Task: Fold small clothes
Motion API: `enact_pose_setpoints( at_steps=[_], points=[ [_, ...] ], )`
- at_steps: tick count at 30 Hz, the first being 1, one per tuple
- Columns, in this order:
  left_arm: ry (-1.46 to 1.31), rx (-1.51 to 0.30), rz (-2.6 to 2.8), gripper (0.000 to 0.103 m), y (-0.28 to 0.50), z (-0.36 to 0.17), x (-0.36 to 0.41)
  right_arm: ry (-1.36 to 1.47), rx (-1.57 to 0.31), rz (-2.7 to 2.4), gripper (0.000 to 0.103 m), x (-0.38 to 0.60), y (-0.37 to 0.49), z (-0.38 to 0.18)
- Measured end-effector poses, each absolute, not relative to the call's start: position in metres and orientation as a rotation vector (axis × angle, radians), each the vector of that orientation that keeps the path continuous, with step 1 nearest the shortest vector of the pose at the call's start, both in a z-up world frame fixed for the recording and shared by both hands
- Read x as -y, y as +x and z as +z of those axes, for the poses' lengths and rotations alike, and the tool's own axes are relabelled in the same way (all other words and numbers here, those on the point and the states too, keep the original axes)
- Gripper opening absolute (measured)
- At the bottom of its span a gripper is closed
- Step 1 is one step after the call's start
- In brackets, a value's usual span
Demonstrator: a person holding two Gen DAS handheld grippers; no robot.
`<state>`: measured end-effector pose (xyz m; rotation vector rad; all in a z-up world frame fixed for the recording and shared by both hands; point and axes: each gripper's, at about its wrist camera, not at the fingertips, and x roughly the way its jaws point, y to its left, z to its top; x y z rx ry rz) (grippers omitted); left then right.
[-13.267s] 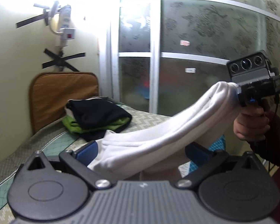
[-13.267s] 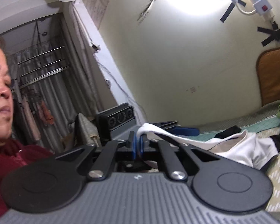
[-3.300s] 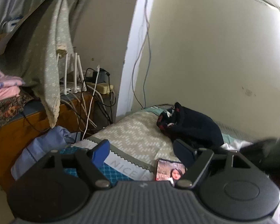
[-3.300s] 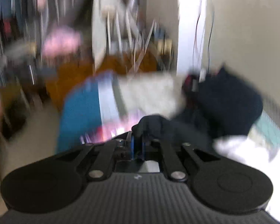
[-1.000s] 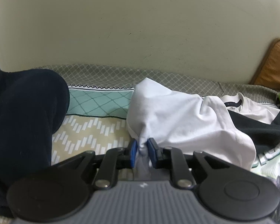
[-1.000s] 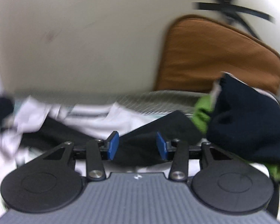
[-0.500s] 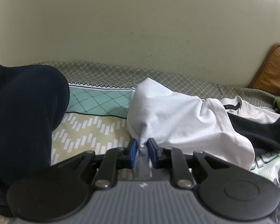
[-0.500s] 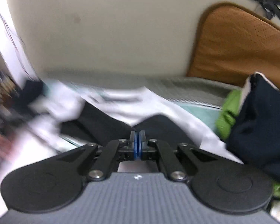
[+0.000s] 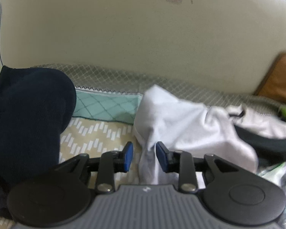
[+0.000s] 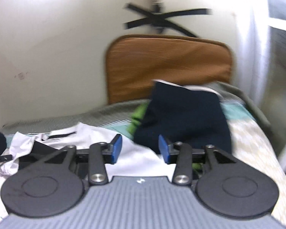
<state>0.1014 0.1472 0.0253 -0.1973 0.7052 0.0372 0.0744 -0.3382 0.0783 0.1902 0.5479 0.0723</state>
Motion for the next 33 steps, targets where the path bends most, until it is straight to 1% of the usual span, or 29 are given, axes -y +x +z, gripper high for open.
enact_pose_setpoints(
  at_steps=[4, 6, 9, 11, 12, 13, 14, 16, 20, 24, 25, 27, 30, 32, 33],
  points=[
    [-0.250, -0.601, 0.017, 0.027, 0.085, 0.046, -0.154, 0.296, -0.576, 0.006, 0.057, 0.369, 0.036, 0.054],
    [-0.255, -0.570, -0.005, 0.027, 0.080, 0.051, -0.152, 0.337, -0.604, -0.034, 0.057, 0.377, 0.030, 0.038],
    [-0.235, -0.575, -0.042, 0.027, 0.082, 0.049, -0.145, 0.388, -0.622, -0.050, 0.057, 0.381, 0.027, 0.016],
    [-0.207, -0.590, -0.060, 0.027, 0.085, 0.045, -0.138, 0.388, -0.643, -0.062, 0.053, 0.376, 0.033, 0.001],
    [-0.193, -0.596, -0.066, 0.027, 0.086, 0.044, -0.133, 0.386, -0.621, -0.060, 0.034, 0.375, 0.030, -0.002],
    [-0.180, -0.603, -0.071, 0.027, 0.086, 0.042, -0.129, 0.404, -0.625, -0.022, 0.007, 0.374, 0.033, -0.002],
    [-0.171, -0.608, -0.074, 0.027, 0.085, 0.040, -0.127, 0.454, -0.644, 0.005, 0.005, 0.376, 0.036, -0.001],
    [-0.165, -0.617, -0.077, 0.028, 0.085, 0.038, -0.125, 0.518, -0.607, 0.008, 0.005, 0.381, 0.038, 0.017],
    [-0.188, -0.612, -0.078, 0.028, 0.083, 0.041, -0.129, 0.620, -0.489, 0.167, 0.005, 0.377, 0.044, 0.092],
    [-0.233, -0.599, -0.084, 0.028, 0.080, 0.047, -0.137, 0.580, -0.463, 0.381, 0.005, 0.321, 0.069, 0.162],
    [-0.246, -0.594, -0.086, 0.028, 0.079, 0.048, -0.139, 0.551, -0.469, 0.423, 0.005, 0.302, 0.078, 0.172],
    [-0.276, -0.581, -0.088, 0.033, 0.077, 0.052, -0.145, 0.468, -0.496, 0.504, 0.005, 0.255, 0.101, 0.188],
    [-0.316, -0.569, -0.093, 0.034, 0.075, 0.055, -0.154, 0.341, -0.564, 0.587, 0.007, 0.180, 0.137, 0.186],
    [-0.325, -0.569, -0.097, 0.034, 0.075, 0.054, -0.157, 0.280, -0.641, 0.645, 0.017, 0.132, 0.161, 0.168],
    [-0.324, -0.572, -0.101, 0.034, 0.076, 0.053, -0.157, 0.242, -0.718, 0.695, 0.035, 0.104, 0.177, 0.152]
  ],
)
